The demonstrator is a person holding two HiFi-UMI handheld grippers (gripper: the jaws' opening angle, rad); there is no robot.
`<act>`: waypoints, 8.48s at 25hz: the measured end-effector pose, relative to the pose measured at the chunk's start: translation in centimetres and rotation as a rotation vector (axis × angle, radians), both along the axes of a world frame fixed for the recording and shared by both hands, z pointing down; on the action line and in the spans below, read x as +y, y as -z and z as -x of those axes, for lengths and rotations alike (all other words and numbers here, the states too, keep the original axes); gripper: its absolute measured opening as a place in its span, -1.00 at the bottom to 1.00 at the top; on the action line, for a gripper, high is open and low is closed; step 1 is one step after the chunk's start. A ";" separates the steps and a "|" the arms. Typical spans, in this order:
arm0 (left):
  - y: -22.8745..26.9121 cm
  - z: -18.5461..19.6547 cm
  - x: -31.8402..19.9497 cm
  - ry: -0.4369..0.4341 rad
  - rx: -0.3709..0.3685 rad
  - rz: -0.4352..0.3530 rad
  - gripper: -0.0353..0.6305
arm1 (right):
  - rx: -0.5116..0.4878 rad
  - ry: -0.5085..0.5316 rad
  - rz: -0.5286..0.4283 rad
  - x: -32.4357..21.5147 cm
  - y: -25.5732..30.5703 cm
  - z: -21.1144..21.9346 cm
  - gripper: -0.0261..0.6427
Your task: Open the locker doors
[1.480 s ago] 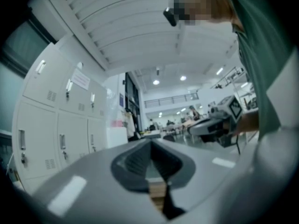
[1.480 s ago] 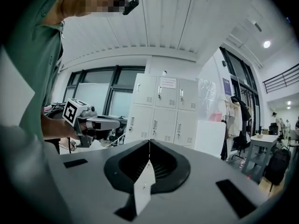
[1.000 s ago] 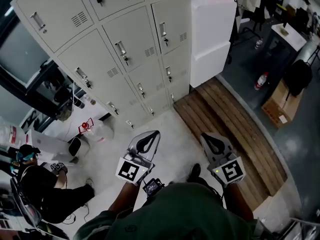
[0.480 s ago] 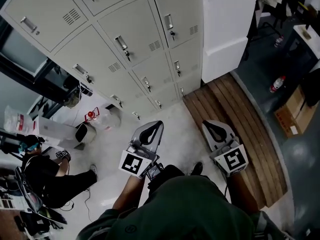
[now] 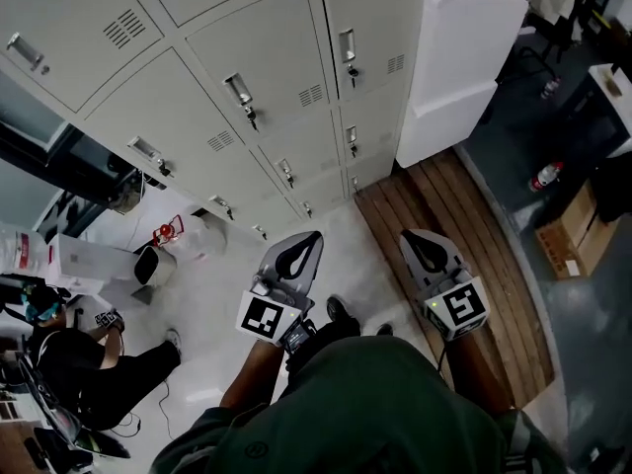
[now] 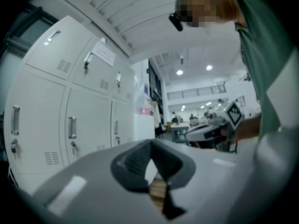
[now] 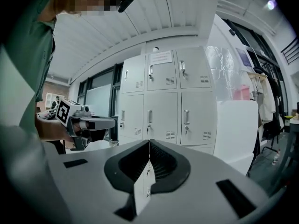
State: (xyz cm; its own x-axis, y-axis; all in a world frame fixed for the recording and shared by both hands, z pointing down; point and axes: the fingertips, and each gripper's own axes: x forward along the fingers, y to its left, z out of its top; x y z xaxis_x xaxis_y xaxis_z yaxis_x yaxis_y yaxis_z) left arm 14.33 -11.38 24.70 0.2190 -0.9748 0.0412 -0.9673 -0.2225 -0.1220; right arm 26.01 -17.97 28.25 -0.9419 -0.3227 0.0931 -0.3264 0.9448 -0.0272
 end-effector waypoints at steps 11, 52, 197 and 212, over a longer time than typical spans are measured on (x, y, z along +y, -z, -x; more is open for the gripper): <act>-1.2 8.9 -6.1 -0.048 0.053 -0.006 -0.89 | 0.017 -0.059 0.017 -5.4 -0.4 9.0 -0.91; -19.6 37.8 -7.0 0.335 0.185 0.120 -0.88 | 0.244 0.154 0.144 -9.4 -22.0 42.5 -0.90; 2.1 25.8 -15.6 -0.049 0.111 -0.045 -0.89 | -0.018 -0.019 0.063 -8.7 5.7 33.6 -0.77; 0.8 15.7 -18.4 -0.248 0.110 -0.008 -0.89 | -0.015 -0.242 0.073 -11.5 5.1 23.8 -0.77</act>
